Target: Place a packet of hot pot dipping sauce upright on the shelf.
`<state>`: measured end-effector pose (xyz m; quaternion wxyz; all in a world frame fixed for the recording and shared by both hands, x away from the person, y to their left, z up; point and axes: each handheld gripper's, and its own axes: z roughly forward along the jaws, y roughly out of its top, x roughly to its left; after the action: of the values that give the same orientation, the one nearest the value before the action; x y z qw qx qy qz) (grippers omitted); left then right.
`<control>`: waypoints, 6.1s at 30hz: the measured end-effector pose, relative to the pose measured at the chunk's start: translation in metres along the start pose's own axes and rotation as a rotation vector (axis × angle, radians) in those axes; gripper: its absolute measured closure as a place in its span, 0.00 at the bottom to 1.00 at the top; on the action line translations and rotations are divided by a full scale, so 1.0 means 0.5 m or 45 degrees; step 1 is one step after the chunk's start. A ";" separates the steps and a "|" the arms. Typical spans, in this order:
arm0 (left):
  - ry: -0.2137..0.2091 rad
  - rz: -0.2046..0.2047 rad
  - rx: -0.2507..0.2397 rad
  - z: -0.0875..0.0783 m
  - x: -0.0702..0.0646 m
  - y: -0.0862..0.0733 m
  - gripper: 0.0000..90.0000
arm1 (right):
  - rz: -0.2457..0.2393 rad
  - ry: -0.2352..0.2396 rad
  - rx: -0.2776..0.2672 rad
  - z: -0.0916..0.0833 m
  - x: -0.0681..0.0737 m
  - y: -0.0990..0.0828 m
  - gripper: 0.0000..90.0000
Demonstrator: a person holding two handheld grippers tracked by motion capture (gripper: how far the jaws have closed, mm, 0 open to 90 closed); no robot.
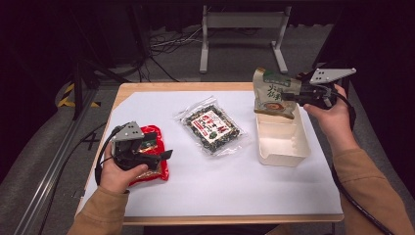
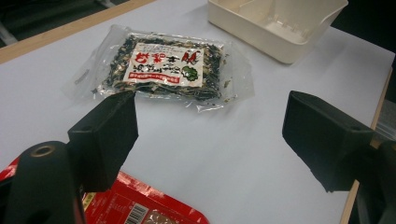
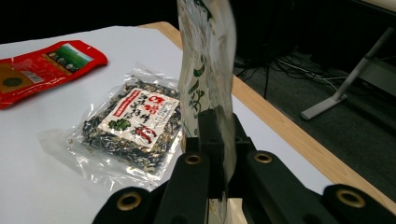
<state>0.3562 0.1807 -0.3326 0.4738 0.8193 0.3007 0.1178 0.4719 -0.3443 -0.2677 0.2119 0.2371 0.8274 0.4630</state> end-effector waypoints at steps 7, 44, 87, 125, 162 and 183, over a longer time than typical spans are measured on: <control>0.000 -0.013 0.001 0.001 0.006 -0.003 0.21 | 0.016 -0.035 -0.039 0.002 -0.036 -0.009 0.99; -0.008 -0.035 0.024 0.008 0.019 -0.010 0.22 | 0.026 -0.089 0.034 0.074 -0.100 -0.074 0.99; -0.019 -0.045 0.030 0.019 0.030 -0.009 0.23 | 0.191 -0.148 0.087 0.099 -0.110 -0.157 0.96; 0.109 -0.063 0.023 0.011 0.060 -0.031 0.17 | 0.193 -0.436 0.176 0.032 -0.057 -0.149 0.55; 0.183 -0.089 0.026 -0.004 0.082 -0.042 0.18 | 0.203 -0.118 -0.005 -0.019 0.172 -0.153 0.45; 0.240 -0.076 0.069 -0.008 0.103 -0.043 0.19 | 0.106 -0.051 0.015 -0.025 0.223 -0.147 0.43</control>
<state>0.3870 0.2225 -0.3537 0.4244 0.8078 0.3711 0.1720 0.3614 -0.3209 -0.3400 0.2075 0.2820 0.8151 0.4615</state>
